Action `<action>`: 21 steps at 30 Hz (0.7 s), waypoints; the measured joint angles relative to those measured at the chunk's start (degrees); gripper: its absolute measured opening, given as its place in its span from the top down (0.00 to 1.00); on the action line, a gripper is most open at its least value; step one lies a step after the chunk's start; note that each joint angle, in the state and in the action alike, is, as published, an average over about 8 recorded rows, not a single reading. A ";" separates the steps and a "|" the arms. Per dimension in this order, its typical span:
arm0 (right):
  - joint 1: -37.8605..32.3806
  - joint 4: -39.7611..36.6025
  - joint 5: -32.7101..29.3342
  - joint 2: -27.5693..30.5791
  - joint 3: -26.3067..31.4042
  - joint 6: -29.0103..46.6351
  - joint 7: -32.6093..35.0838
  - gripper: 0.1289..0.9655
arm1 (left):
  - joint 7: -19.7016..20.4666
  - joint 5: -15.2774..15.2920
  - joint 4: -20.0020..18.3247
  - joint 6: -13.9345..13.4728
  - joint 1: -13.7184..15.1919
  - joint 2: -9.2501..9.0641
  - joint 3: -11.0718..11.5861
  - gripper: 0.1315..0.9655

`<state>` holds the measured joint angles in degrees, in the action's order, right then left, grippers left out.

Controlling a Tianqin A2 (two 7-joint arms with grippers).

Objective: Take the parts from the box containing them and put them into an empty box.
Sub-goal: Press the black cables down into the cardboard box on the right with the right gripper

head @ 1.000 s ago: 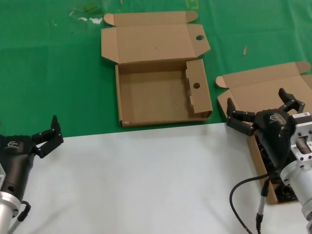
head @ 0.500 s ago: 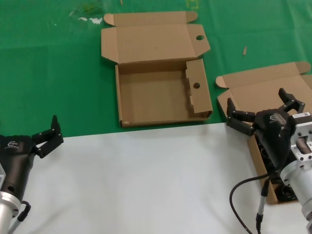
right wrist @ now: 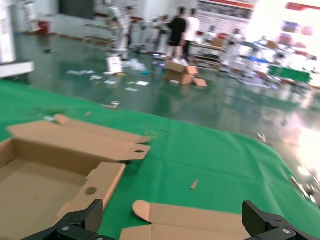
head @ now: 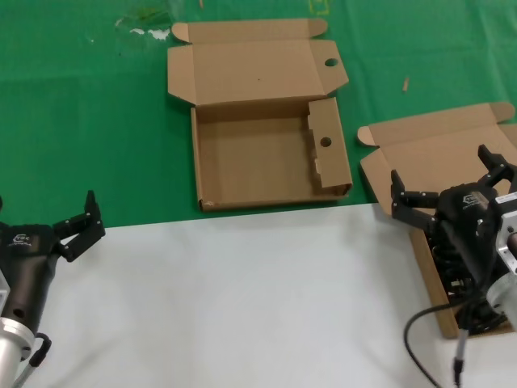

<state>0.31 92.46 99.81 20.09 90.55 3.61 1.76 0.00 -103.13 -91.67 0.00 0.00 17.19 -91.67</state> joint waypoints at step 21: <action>5.43 7.01 -5.61 41.44 -2.29 29.18 -7.75 0.00 | 0.00 0.00 0.00 0.00 0.00 0.00 0.00 0.31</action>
<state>5.74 99.47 94.21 61.53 88.26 32.80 -5.99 0.00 -103.13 -91.67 0.00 0.00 17.19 -91.68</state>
